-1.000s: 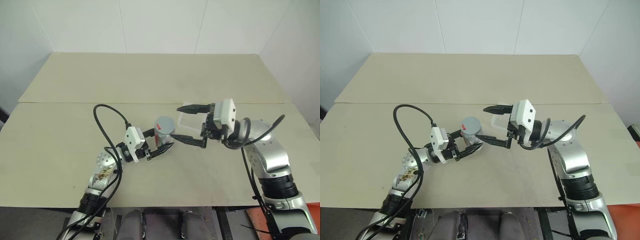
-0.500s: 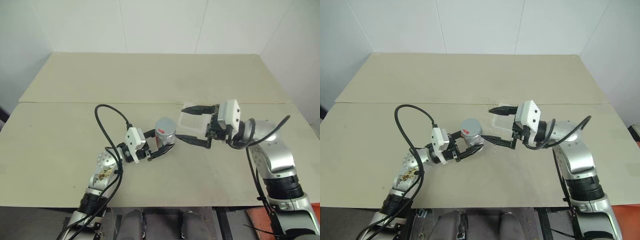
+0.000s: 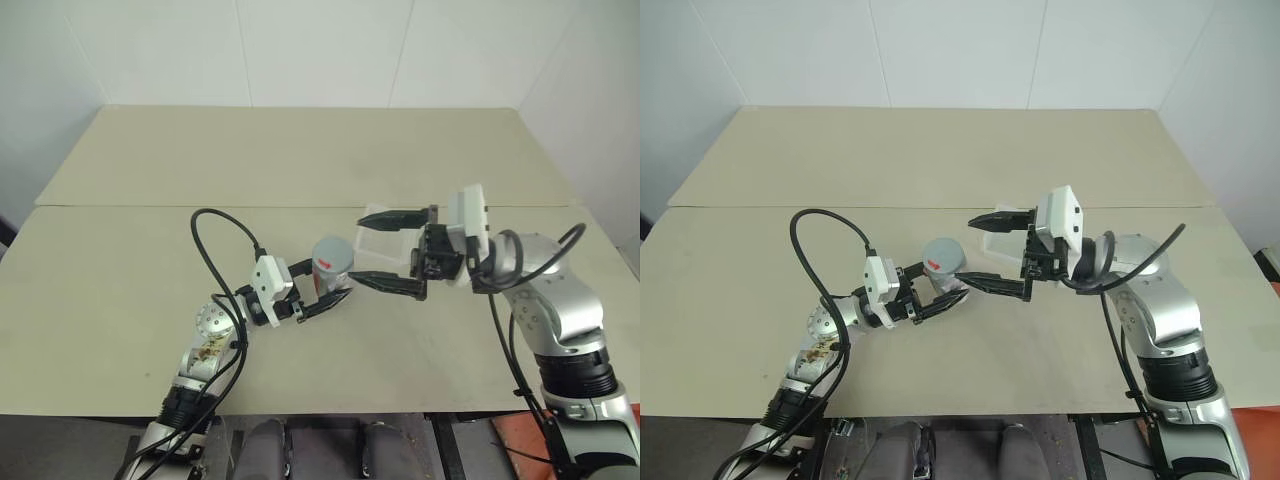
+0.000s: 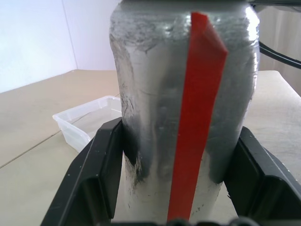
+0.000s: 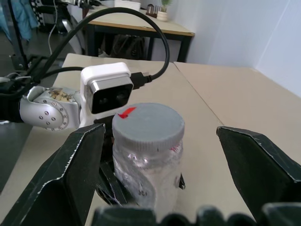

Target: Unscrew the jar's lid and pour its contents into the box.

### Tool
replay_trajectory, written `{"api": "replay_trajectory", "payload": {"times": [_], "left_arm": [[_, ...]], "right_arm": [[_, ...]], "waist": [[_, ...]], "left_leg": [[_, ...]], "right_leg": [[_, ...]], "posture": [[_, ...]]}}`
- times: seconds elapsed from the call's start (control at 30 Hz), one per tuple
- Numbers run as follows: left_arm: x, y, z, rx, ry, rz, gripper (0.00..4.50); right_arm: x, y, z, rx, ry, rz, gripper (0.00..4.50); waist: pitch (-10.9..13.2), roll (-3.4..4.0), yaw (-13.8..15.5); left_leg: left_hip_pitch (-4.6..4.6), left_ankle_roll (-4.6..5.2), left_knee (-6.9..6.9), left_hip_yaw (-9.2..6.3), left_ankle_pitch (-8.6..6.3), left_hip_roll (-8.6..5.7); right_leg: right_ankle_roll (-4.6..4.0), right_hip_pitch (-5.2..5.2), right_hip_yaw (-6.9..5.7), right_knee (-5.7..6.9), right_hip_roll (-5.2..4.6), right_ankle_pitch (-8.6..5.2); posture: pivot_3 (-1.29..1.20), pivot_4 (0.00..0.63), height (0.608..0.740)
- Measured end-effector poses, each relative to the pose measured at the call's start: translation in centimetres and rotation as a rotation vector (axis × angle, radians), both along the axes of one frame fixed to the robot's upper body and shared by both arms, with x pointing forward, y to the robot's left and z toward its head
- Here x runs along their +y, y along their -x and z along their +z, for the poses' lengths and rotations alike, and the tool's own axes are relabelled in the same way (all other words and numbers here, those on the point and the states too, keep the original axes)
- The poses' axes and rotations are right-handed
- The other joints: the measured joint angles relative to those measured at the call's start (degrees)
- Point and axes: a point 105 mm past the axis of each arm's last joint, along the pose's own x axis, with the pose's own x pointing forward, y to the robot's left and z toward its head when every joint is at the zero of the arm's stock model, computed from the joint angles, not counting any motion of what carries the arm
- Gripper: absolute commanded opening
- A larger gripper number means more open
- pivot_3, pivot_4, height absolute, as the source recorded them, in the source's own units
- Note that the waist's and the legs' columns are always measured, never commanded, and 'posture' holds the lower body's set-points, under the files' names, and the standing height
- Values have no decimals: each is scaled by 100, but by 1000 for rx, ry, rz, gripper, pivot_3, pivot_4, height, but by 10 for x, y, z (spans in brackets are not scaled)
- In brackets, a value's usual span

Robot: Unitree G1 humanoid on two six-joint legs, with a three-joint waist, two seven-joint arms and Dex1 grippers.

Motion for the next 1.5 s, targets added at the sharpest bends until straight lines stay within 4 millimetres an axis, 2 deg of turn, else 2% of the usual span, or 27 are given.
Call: {"api": "replay_trajectory", "payload": {"times": [0.23,0.4,0.8,0.9,0.97,1.5], "left_arm": [[0,0,0,0,0,1,2762],[0,0,0,0,-1,2,2762],[1,-1,0,0,-2,10,2762],[1,-1,0,0,-2,11,2762],[1,-1,0,0,-3,10,2762],[0,0,-3,-6,-24,9,2762]], "right_arm": [[12,-2,-5,-6,20,13,4432],[17,-6,-1,-23,17,20,4432],[20,-5,-5,-8,29,48,4432],[20,-5,-5,-8,30,49,3853],[20,-5,-5,-8,30,49,3225],[19,-5,-6,-8,40,44,3225]], "waist": [[0,0,3],[0,0,0],[0,0,0],[0,0,1],[0,0,2],[0,0,1]], "left_leg": [[0,0,1,0,0,0],[1,0,1,0,0,0],[0,0,1,0,0,0],[0,0,1,0,0,0],[0,0,1,0,0,0],[0,0,1,0,0,0]], "right_leg": [[0,0,-1,1,0,0],[0,0,-2,2,0,0],[0,0,-1,1,0,0],[0,0,-2,1,0,0],[0,0,-1,1,0,0],[0,0,-2,1,0,0]], "posture": [[0,150,740],[0,150,740],[0,150,740],[0,150,740],[0,150,740],[0,150,740]]}}
